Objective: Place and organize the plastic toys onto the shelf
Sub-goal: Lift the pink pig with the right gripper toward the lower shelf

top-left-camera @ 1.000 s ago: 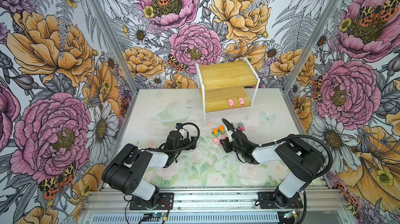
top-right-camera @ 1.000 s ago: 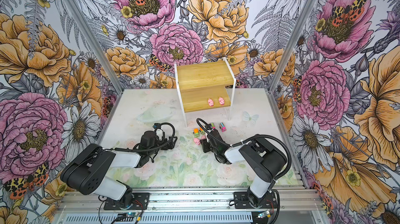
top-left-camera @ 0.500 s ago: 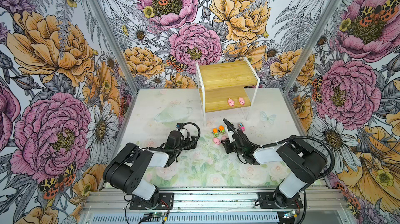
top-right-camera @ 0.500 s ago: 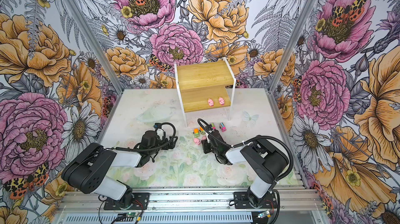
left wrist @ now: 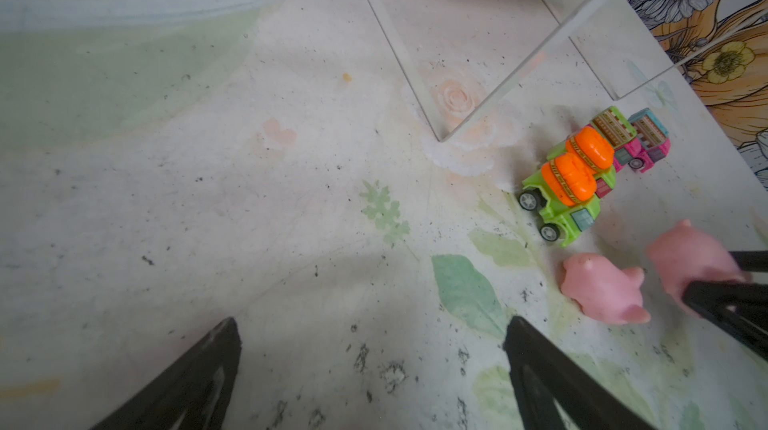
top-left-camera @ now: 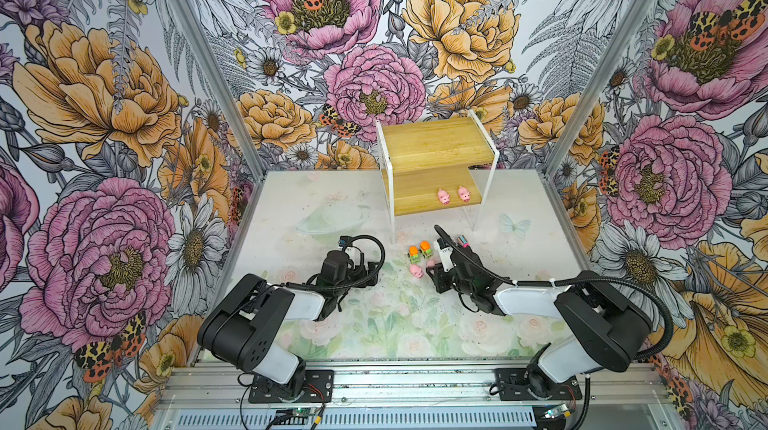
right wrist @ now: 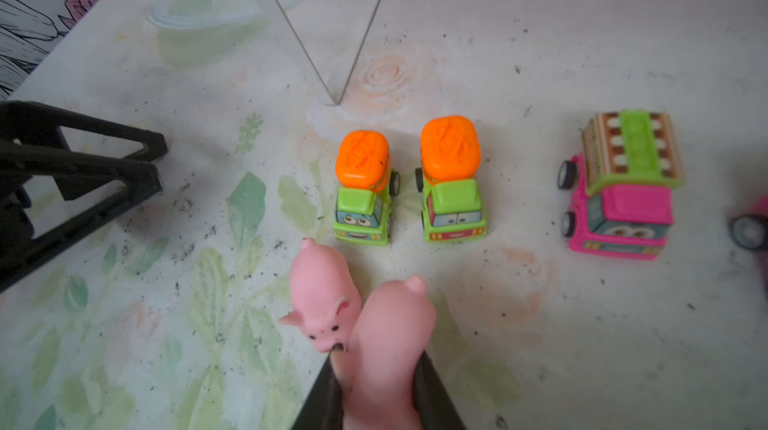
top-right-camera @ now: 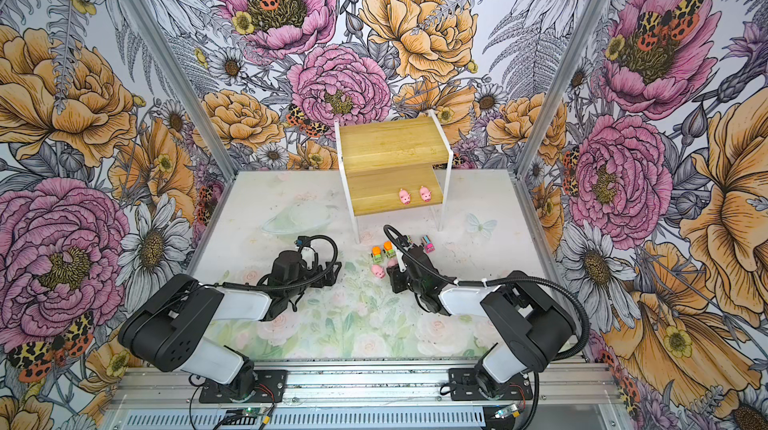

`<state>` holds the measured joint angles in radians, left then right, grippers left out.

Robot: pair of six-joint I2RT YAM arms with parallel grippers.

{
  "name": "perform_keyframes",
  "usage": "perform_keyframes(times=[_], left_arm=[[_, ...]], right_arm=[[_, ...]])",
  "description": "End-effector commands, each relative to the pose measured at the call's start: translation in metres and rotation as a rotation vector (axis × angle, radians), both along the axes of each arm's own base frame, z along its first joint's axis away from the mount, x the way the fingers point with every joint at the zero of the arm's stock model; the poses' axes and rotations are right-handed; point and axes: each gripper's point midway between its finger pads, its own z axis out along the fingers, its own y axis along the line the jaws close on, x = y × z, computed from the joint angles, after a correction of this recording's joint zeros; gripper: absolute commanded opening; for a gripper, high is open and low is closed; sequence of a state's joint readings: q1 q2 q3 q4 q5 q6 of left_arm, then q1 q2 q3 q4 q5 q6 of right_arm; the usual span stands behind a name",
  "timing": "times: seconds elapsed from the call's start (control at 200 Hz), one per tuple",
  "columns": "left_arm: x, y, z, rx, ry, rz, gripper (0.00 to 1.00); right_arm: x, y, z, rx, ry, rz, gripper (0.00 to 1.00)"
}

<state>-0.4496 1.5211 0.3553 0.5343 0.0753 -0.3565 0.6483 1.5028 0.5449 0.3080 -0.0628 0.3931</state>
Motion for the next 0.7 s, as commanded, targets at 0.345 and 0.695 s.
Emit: perform_keyframes(times=[0.345,0.695], left_arm=[[0.006,-0.008,0.0,0.01,-0.002,-0.028,0.99],[0.006,-0.01,0.003,0.004,-0.01,-0.036,0.99]], right_arm=[[0.063,0.01,0.165,0.102,-0.321,0.044,0.26],[0.109,0.02,0.171,0.059,-0.343,0.065,0.25]])
